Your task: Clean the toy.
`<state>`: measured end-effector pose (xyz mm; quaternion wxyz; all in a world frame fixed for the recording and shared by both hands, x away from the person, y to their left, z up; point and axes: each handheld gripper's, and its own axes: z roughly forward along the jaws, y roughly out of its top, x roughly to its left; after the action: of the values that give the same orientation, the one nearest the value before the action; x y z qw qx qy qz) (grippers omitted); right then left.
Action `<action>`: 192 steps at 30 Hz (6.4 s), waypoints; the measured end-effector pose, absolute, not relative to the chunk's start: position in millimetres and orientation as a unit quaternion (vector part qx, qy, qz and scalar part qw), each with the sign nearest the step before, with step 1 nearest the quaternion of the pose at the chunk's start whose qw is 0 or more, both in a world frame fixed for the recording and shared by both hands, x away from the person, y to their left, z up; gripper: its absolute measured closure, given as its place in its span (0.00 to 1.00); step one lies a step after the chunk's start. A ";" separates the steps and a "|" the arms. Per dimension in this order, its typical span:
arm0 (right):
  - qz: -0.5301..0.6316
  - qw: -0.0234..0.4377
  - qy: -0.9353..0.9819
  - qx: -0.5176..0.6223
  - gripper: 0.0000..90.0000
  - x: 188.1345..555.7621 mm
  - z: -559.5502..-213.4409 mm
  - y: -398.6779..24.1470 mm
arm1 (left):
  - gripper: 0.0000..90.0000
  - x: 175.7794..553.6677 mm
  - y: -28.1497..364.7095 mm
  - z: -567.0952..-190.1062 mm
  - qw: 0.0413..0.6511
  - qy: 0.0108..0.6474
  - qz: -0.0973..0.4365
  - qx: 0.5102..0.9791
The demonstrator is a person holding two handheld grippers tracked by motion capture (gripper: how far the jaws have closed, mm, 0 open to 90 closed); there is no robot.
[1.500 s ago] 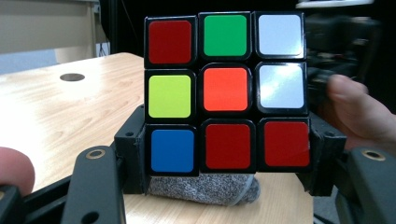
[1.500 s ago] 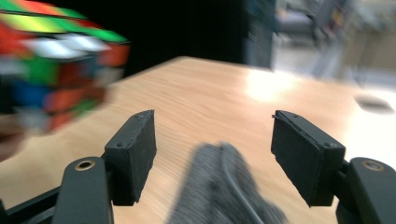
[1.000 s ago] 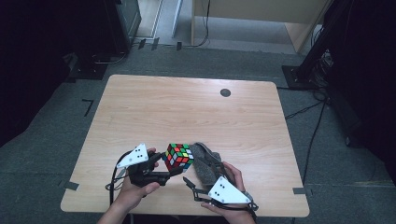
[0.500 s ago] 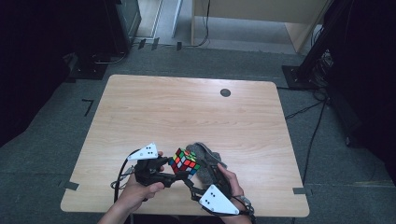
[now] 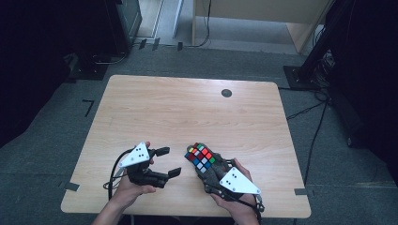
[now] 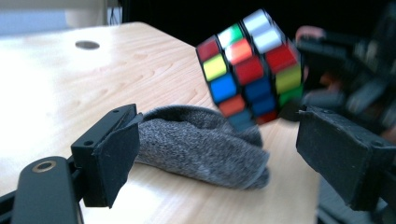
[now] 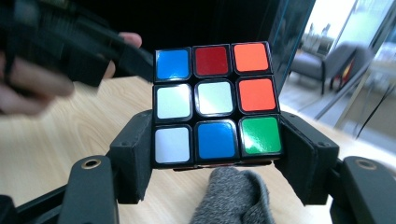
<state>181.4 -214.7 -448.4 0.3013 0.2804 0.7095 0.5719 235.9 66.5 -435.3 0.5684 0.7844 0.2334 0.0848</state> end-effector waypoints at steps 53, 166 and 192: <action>0.575 0.118 0.692 0.420 0.38 179.0 -433.9 -197.1 | 0.29 191.9 26.1 -462.8 0.479 0.079 0.353 0.800; 0.572 0.184 0.678 0.423 0.91 169.1 -416.3 -221.9 | 0.38 201.1 45.0 -452.7 0.527 0.082 0.220 0.817; 0.568 0.188 0.672 0.437 0.91 161.9 -405.7 -215.1 | 0.38 177.7 22.2 -463.8 0.468 0.049 0.389 0.792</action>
<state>161.9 -215.1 -405.7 0.1885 0.4367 0.6719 0.5677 177.7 22.2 -463.8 0.4677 0.7920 0.0493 0.3892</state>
